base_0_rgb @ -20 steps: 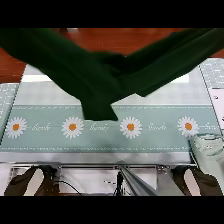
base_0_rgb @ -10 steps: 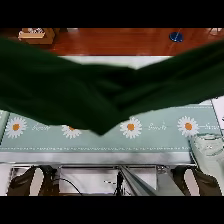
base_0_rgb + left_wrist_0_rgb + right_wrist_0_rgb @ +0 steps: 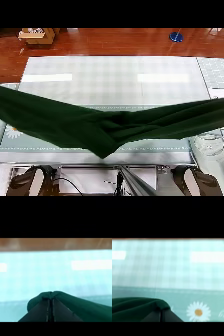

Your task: Fold the shirts.

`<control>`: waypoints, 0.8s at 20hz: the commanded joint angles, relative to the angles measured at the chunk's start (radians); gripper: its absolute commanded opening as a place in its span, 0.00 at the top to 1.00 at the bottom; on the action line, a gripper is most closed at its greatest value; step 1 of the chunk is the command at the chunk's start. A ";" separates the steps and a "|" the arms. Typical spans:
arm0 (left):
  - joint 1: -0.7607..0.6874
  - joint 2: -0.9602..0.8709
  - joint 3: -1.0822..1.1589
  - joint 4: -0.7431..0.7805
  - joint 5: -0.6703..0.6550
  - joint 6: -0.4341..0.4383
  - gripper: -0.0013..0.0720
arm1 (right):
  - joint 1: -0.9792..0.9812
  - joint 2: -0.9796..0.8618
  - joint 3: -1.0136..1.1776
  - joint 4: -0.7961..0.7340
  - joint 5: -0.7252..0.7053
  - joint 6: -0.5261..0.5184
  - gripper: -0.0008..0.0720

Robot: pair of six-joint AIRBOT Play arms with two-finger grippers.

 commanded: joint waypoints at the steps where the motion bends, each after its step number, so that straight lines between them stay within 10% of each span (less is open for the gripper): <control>1: -0.010 0.003 -0.240 0.003 -0.005 0.000 0.95 | 0.058 0.001 -0.262 -0.025 0.037 -0.019 0.96; 9: -0.010 -0.008 -0.759 -0.218 0.234 0.034 0.95 | 0.084 -0.002 -1.042 -0.048 -0.091 -0.066 0.96; 16: -0.011 -0.130 -0.858 -0.254 0.366 0.058 0.95 | 0.084 -0.019 -1.264 -0.022 -0.329 -0.047 0.96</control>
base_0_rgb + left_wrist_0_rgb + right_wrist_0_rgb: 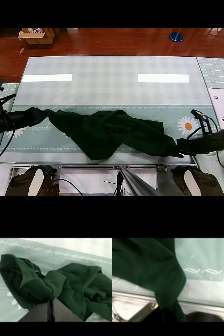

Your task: Fold the shirts.

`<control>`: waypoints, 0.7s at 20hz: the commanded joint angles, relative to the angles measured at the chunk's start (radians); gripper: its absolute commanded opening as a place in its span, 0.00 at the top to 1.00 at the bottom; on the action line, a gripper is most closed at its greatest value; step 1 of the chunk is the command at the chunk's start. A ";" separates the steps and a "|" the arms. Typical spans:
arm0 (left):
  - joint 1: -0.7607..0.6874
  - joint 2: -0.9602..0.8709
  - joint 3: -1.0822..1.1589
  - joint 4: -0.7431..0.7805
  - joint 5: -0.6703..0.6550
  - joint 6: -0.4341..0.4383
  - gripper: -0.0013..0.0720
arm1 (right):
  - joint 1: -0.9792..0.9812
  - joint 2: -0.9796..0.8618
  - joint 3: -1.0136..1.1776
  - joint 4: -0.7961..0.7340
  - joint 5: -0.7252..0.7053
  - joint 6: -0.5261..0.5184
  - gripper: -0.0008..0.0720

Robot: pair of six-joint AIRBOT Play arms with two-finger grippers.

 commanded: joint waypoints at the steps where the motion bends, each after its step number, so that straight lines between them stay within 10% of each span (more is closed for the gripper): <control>1: -0.005 -0.078 -0.033 -0.046 0.084 0.025 0.95 | 0.001 -0.029 -0.068 0.045 -0.101 0.013 0.96; 4: -0.039 -0.169 -0.033 -0.090 0.120 0.048 0.95 | 0.001 -0.091 -0.068 0.118 -0.097 -0.011 0.94; 9: -0.090 -0.243 -0.033 -0.093 0.149 0.084 0.95 | 0.000 -0.113 0.041 0.215 -0.090 -0.084 0.48; 14: -0.089 -0.243 -0.033 -0.093 0.149 0.100 0.95 | 0.000 -0.124 0.353 -0.066 -0.162 -0.032 0.27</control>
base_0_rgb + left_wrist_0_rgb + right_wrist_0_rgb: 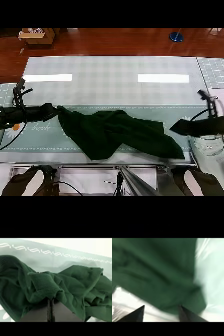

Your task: Fold the shirts.

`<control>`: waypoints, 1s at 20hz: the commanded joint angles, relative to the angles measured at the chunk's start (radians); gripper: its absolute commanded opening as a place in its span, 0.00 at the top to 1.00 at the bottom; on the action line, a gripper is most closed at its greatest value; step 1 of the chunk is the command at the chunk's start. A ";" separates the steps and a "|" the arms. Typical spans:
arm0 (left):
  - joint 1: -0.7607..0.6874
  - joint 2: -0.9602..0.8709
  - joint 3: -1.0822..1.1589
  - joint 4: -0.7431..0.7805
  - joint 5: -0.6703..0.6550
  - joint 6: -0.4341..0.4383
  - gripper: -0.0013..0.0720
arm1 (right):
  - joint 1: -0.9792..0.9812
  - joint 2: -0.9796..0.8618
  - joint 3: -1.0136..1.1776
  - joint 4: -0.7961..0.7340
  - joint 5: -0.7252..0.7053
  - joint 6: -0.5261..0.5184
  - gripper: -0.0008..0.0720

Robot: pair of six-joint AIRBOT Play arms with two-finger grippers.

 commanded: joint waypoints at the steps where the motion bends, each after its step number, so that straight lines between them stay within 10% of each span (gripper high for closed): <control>1: -0.004 -0.007 -0.001 -0.001 0.005 0.011 0.95 | 0.000 -0.031 0.160 -0.241 -0.055 0.032 0.27; 10: -0.004 -0.007 -0.001 -0.001 0.002 0.034 0.95 | -0.031 -0.533 0.161 0.156 -0.130 -0.062 0.26; 20: -0.004 -0.007 -0.001 -0.002 0.002 0.033 0.95 | -0.032 -0.599 0.024 0.161 -0.218 -0.069 0.26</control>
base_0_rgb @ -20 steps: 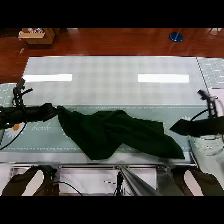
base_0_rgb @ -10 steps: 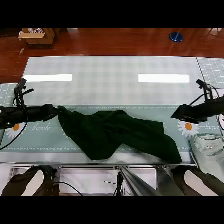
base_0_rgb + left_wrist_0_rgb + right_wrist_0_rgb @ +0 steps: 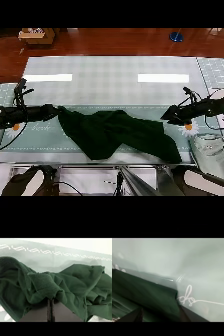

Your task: Fold the shirts.

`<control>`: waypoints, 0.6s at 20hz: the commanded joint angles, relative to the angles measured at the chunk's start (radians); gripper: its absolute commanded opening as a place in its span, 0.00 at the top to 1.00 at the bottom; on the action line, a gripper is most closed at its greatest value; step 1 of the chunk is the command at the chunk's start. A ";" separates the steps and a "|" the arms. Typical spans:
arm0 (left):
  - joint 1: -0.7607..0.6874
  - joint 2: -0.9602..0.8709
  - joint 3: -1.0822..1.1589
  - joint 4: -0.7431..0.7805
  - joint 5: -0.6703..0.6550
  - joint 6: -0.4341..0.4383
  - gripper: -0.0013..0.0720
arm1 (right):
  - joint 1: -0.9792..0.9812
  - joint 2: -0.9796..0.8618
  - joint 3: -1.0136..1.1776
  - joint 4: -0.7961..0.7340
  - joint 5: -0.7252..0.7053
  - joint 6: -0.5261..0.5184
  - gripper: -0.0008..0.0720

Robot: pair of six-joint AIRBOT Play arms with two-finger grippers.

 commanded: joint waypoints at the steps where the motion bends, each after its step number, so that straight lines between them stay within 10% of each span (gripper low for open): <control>1: 0.000 -0.001 0.000 0.000 0.000 0.000 0.95 | 0.000 -0.009 -0.090 0.027 -0.070 -0.003 0.26; 5: 0.000 -0.001 0.000 0.000 0.001 0.000 0.95 | 0.019 -0.010 -0.183 0.130 -0.200 -0.003 0.28; 9: 0.000 -0.001 0.000 0.000 0.009 0.000 0.95 | 0.097 -0.030 -0.190 0.224 -0.301 -0.004 0.96; 12: 0.001 0.006 0.046 0.000 0.008 0.012 0.95 | 0.091 -0.010 -0.130 0.316 -0.229 -0.105 0.96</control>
